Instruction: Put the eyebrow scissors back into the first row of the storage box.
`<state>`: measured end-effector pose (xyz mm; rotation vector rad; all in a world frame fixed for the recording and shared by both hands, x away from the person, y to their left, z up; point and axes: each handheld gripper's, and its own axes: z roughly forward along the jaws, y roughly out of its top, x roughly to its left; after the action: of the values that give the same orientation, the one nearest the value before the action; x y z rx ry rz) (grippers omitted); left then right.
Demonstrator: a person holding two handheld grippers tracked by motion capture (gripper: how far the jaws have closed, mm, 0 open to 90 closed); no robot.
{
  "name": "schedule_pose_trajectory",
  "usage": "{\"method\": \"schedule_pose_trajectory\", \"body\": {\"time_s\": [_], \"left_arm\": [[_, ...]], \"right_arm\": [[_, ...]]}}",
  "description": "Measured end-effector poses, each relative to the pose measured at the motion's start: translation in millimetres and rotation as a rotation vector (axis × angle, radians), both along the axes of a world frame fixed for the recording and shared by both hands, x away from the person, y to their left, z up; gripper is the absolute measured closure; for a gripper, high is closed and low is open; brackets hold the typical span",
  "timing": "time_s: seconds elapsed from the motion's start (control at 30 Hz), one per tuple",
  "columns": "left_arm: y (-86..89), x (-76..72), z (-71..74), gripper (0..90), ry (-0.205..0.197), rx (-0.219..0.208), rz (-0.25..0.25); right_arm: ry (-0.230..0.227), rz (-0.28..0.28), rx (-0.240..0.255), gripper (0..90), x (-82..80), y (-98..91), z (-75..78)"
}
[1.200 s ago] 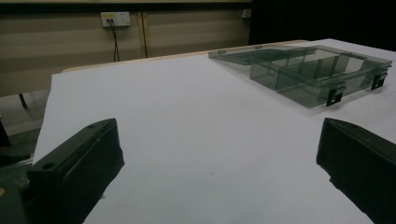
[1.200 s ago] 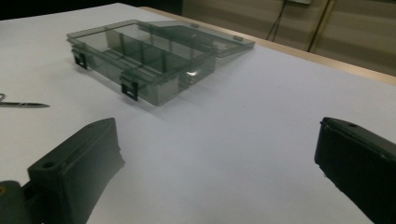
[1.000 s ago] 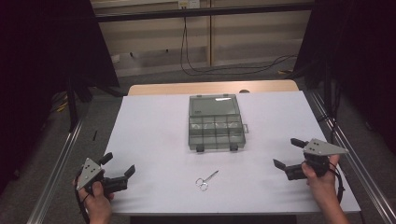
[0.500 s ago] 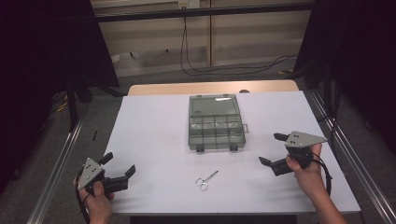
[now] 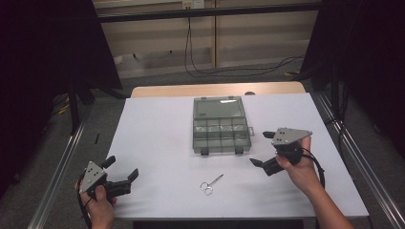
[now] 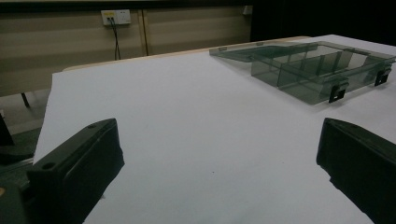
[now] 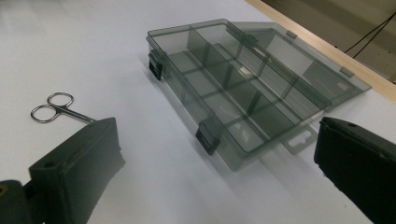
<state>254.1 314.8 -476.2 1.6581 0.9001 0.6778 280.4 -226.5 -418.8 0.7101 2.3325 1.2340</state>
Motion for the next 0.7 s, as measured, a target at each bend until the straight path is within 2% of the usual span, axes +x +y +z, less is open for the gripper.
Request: {"method": "schedule_pose_trajectory", "body": {"time_s": [0.23, 0.57, 0.6, 0.7], "left_arm": [[-0.4, 0.4, -0.1, 0.0, -0.001, 0.003, -0.001], [-0.9, 0.6, 0.0, 0.0, 0.009, 0.010, -0.005], [-0.9, 0.6, 0.0, 0.0, 0.009, 0.011, -0.005], [-0.9, 1.2, -0.2, 0.0, 0.004, 0.015, -0.014]], "right_arm": [[0.004, 0.054, -0.042, 0.1, 8.9, 21.5, 5.6], [0.032, 0.123, -0.092, 0.8, 18.0, 47.5, 6.8], [0.031, 0.152, -0.106, 1.1, 18.5, 53.5, 6.9], [0.034, 0.183, -0.138, 2.0, 19.0, 63.0, 6.7]]}}
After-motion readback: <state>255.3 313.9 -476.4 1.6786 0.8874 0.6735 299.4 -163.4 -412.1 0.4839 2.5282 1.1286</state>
